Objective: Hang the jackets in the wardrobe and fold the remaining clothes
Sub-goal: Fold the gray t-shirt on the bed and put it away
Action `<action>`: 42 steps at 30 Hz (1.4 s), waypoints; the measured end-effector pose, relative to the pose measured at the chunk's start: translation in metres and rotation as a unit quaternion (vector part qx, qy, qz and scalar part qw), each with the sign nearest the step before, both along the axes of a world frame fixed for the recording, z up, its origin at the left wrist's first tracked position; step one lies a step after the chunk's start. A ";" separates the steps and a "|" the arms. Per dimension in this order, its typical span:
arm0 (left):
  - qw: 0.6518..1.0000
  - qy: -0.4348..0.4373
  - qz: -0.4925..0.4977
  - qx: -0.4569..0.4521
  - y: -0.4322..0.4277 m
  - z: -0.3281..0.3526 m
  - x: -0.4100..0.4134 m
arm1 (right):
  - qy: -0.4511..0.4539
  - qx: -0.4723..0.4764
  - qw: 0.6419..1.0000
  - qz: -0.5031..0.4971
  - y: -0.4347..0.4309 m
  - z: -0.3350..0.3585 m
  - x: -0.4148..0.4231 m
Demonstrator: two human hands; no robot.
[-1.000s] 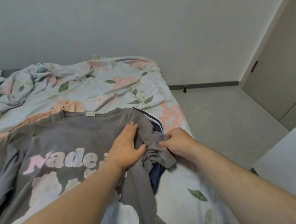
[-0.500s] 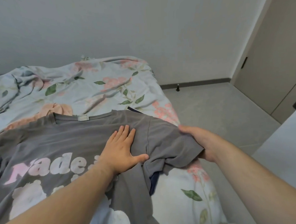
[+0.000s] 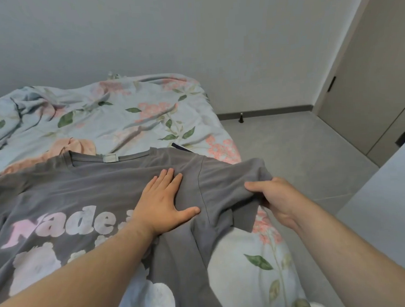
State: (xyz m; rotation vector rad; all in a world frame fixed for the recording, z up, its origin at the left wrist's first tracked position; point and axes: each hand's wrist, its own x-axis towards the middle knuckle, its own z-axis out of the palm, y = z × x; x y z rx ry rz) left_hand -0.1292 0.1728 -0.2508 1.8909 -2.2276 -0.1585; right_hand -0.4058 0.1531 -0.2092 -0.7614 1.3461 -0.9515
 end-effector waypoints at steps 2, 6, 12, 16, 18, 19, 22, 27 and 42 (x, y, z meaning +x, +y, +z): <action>1.000 0.006 0.000 -0.001 0.000 -0.001 0.000 | -0.009 -0.036 0.999 -0.015 0.001 -0.001 -0.004; 1.000 -0.018 0.000 0.010 -0.001 -0.001 0.001 | -0.095 -0.011 0.994 -0.052 0.008 0.001 -0.003; 1.000 -0.020 -0.001 0.018 -0.004 -0.001 0.000 | -0.220 0.016 0.972 0.075 0.023 0.013 -0.013; 1.000 -0.005 -0.001 0.008 -0.004 -0.001 0.001 | -0.251 0.020 0.965 0.075 0.026 0.030 -0.013; 1.000 0.025 -0.002 0.006 -0.002 0.000 0.002 | -0.259 -0.011 0.962 0.082 0.026 0.044 -0.002; 0.999 0.048 -0.004 0.006 -0.001 0.001 0.002 | -0.249 -0.031 0.964 0.091 0.025 0.053 0.007; 0.970 0.241 0.033 0.023 0.006 0.013 0.003 | -0.128 -0.100 0.974 0.156 0.018 0.081 0.041; 0.779 0.580 0.231 -0.059 0.012 0.068 0.024 | 0.057 -0.078 0.956 0.277 0.014 0.090 0.121; 0.891 0.072 0.449 -0.013 0.183 0.061 0.228 | 0.431 -0.402 0.701 0.402 0.098 0.020 0.294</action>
